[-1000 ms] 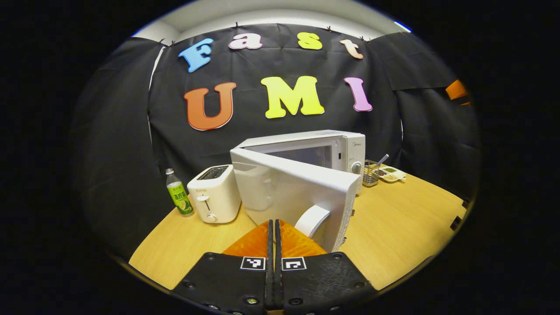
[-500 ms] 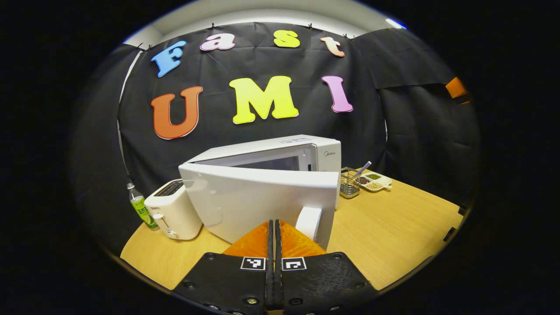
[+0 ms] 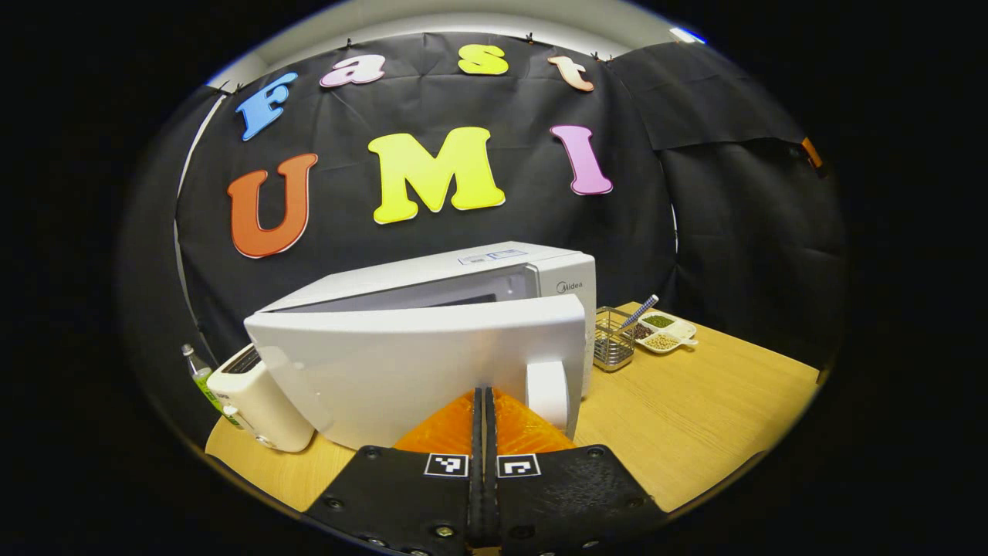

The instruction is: Open the microwave oven with the left hand, put the food in, and close the microwave oven.

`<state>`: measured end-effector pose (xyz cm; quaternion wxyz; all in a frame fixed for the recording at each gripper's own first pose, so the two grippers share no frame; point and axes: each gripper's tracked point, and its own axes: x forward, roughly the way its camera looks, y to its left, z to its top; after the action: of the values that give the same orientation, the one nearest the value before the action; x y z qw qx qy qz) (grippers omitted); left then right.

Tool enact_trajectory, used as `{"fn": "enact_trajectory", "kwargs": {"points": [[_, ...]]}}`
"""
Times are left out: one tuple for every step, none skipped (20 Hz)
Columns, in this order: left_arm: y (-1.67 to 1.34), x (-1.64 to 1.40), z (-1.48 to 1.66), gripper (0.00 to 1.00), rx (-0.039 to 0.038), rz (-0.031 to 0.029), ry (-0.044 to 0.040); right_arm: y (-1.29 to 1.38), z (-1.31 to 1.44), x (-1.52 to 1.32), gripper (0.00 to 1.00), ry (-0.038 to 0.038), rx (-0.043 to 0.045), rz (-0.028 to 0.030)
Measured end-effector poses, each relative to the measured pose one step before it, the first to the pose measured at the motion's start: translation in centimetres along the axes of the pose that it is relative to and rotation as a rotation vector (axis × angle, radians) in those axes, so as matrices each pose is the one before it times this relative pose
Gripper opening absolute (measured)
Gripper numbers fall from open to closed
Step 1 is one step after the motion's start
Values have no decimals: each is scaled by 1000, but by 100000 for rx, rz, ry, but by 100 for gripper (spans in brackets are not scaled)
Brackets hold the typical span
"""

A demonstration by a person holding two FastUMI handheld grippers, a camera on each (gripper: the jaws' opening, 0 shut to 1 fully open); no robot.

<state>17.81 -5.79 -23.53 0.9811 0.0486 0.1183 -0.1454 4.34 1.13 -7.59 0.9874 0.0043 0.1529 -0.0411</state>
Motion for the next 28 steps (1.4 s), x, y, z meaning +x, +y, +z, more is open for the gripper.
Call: {"fn": "enact_trajectory", "kwargs": {"points": [[-92,713,198,0,-214,68,-30,-217,170,428,92,-86,-176,-343],[-252,857,185,0,-106,-151,151,-72,204,288,100,-162,-256,-30],[-139,815,309,0,-83,25,-258,-109,115,365,92,-95,-210,-158],[-17,884,294,0,-465,-158,-394,-64,109,84,100,43,28,-203],[-67,687,46,0,-489,-101,89,-75,95,215,92,369,154,-111],[-132,711,46,0,-140,-63,397,-82,-69,214,92,370,79,-39],[-70,734,226,0,214,-221,-340,-112,53,154,100,298,-159,-300],[-58,642,130,0,158,61,-30,-293,-87,295,92,262,-283,-430],[58,658,-17,0,499,47,440,-246,5,229,92,377,-87,-637],[54,590,-68,0,67,95,573,-268,-56,212,100,697,241,-639],[84,444,51,0,-352,287,140,-202,-131,186,100,787,618,-331],[355,193,-113,0,-363,1031,751,-108,-236,289,100,867,537,-425],[0,-91,69,0,-915,13,-427,-219,-109,181,100,400,202,-224],[-114,139,-67,0,-471,-215,-82,-11,-36,188,92,184,231,-166],[-117,106,75,0,170,1,-143,-13,-41,142,92,364,186,136],[-10,-21,38,0,526,255,-307,201,21,105,100,325,-3,194],[41,-11,-127,0,12,27,297,49,-14,161,100,241,106,-14],[79,61,45,0,-350,-102,-82,152,40,115,92,102,76,385],[-40,0,62,0,-204,-178,-190,154,57,-5,92,-32,132,239],[11,-31,57,0,124,4,-138,137,131,53,92,-35,-189,379],[-13,126,-67,0,-138,-38,-152,126,75,34,92,-210,-286,88],[97,65,24,0,-369,-279,-412,27,-82,111,100,32,-272,-76],[-40,187,71,0,116,-100,-46,61,61,-25,100,-132,9,87],[22,136,38,0,-229,176,181,17,-59,49,92,280,-200,-73],[20,473,225,0,368,312,-370,49,-107,58,100,184,-146,-120],[160,214,-481,0,-1222,1180,4517,83,-100,-86,92,310,-9,127],[-154,-166,394,0,-2004,171,-2613,140,13,65,100,77,-129,238],[127,17,-246,0,-425,-154,1605,6,-34,1,92,240,-249,-142]]}}
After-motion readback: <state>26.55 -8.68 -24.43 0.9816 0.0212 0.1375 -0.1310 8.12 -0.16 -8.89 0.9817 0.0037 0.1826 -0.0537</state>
